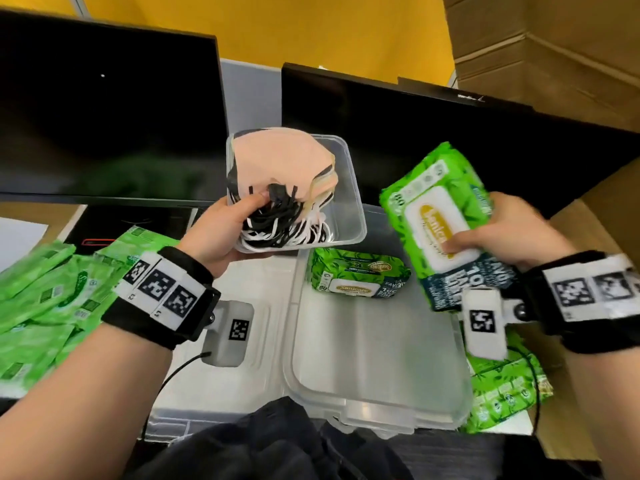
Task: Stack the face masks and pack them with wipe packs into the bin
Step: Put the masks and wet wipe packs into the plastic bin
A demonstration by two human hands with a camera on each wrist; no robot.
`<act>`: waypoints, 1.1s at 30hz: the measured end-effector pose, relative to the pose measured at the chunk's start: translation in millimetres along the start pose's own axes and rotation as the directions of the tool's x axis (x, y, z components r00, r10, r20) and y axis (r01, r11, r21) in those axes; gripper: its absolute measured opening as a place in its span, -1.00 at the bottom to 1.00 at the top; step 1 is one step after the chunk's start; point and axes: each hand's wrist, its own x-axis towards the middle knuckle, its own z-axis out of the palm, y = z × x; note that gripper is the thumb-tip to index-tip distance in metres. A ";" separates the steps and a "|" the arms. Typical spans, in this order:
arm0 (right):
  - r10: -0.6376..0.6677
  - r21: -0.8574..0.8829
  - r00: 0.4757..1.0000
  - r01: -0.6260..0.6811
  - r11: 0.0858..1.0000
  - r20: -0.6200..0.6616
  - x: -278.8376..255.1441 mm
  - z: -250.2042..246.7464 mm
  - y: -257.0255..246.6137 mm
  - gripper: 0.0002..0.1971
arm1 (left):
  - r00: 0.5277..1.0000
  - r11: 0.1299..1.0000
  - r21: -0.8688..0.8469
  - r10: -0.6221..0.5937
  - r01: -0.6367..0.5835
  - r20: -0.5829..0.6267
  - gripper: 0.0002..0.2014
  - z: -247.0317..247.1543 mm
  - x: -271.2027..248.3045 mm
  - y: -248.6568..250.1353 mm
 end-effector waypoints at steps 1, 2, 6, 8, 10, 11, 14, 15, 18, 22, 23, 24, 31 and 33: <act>-0.016 -0.029 0.999 0.017 0.999 0.052 3.0 14.4 -5.5 -0.41 | 1.000 1.000 -0.005 0.011 -0.011 -0.013 -0.80 -3.8 -0.2 1.1; -0.020 -0.097 0.994 0.031 0.995 0.108 4.4 29.8 -11.9 -0.41 | 1.000 1.000 -0.007 0.018 -0.018 -0.025 -0.82 -8.6 -0.5 1.6; -0.009 -0.436 0.940 0.166 0.884 0.341 7.1 94.9 -22.6 -0.37 | 0.998 1.000 0.000 0.022 -0.022 -0.052 -0.75 -25.4 -3.3 -2.2; -0.003 -0.513 0.903 0.247 0.822 0.429 11.8 124.0 -18.5 -0.39 | 0.999 1.000 -0.002 0.026 -0.026 -0.038 -0.71 -30.9 -6.1 -6.1; -0.029 -0.556 0.886 0.315 0.769 0.462 14.2 145.8 -16.2 -0.47 | 0.999 0.999 -0.009 0.039 -0.039 -0.025 -0.71 -33.8 -8.9 -10.1; -0.058 -0.571 0.883 0.350 0.742 0.465 14.8 155.9 -14.2 -0.49 | 0.999 0.999 -0.019 0.046 -0.046 -0.021 -0.72 -34.6 -10.0 -12.0; -0.100 -0.625 0.886 0.396 0.672 0.453 11.8 185.1 -2.2 -0.46 | 0.998 0.997 -0.049 0.054 -0.056 -0.036 -0.76 -36.2 -12.2 -17.7; -0.102 -0.637 0.901 0.374 0.674 0.422 10.7 192.0 2.8 -0.46 | 0.998 0.997 -0.055 0.053 -0.055 -0.045 -0.75 -35.9 -13.0 -18.9; -0.161 -0.647 0.931 0.346 0.679 0.329 10.6 201.9 10.4 -0.31 | 0.998 0.996 -0.058 0.060 -0.062 -0.037 -0.73 -34.3 -14.0 -21.3; -0.170 -0.559 0.886 0.410 0.720 0.431 15.6 214.0 9.1 -0.17 | 0.998 0.996 -0.065 0.067 -0.066 0.006 -0.77 -30.2 -15.5 -20.2; -0.134 -0.563 0.877 0.406 0.719 0.461 18.1 217.0 9.3 -0.21 | 0.997 0.995 -0.069 0.069 -0.068 0.014 -0.77 -29.1 -15.9 -19.8; -0.102 -0.565 0.865 0.405 0.719 0.491 21.1 219.1 9.4 -0.24 | 0.997 0.995 -0.069 0.074 -0.072 0.022 -0.77 -28.5 -16.1 -19.4; 0.019 -0.484 0.924 0.183 0.856 0.383 34.4 202.6 21.6 -0.31 | 0.995 0.994 -0.087 0.076 -0.071 0.059 -0.77 -26.6 -14.6 -17.6; 0.087 -0.502 0.920 0.128 0.855 0.383 37.2 201.9 29.7 -0.30 | 0.995 0.994 -0.082 0.079 -0.074 0.054 -0.80 -24.8 -15.1 -16.0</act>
